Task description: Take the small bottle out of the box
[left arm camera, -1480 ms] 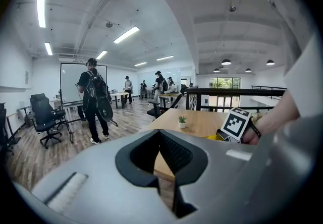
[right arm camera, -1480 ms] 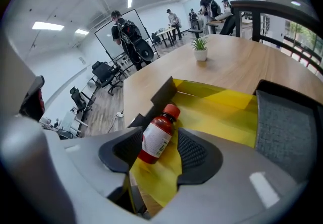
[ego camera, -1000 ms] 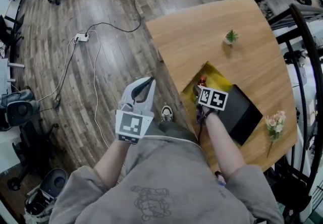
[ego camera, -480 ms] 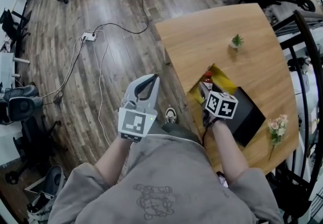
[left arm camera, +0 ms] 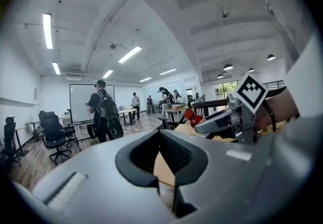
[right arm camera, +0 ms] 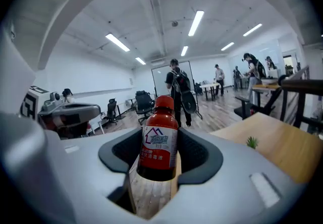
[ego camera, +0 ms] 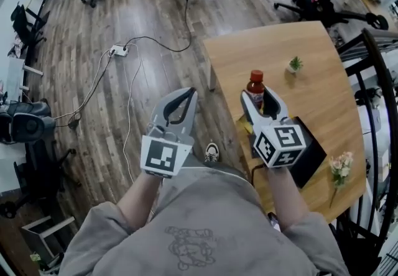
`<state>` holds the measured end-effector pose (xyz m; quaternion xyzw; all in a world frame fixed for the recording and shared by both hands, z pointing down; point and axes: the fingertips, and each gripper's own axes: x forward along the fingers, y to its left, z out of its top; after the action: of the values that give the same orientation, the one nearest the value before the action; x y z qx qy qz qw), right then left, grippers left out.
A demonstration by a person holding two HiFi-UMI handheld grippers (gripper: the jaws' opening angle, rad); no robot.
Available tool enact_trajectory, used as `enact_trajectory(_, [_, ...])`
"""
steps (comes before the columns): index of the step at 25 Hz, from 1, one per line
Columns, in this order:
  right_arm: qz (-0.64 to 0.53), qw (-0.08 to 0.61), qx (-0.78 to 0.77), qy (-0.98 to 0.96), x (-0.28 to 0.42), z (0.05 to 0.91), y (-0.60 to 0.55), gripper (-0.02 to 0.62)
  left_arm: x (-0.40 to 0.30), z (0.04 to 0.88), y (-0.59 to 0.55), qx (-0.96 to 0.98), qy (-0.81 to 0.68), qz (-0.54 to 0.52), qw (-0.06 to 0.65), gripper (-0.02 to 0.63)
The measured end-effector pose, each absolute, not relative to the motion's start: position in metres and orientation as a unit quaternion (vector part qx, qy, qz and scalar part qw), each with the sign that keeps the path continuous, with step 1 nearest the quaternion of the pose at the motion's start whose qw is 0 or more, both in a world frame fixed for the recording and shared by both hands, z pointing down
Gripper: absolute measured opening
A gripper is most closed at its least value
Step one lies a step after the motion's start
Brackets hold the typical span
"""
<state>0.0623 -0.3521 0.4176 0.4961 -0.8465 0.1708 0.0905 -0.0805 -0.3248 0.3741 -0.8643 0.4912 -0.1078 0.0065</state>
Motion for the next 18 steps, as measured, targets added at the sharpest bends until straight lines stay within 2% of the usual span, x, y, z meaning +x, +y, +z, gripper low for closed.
enact_trajectory(9, [0.041,0.006,0.431,-0.901,-0.018,0.298,-0.332,0.229,-0.137,0.306,-0.306,-0.835,0.543,-0.072,0.06,0.002])
enact_trajectory(18, [-0.022,-0.042,0.378,-0.924,-0.09,0.236,-0.307,0.229,-0.216,0.263,-0.274,-0.797,0.596,-0.056,0.084,0.002])
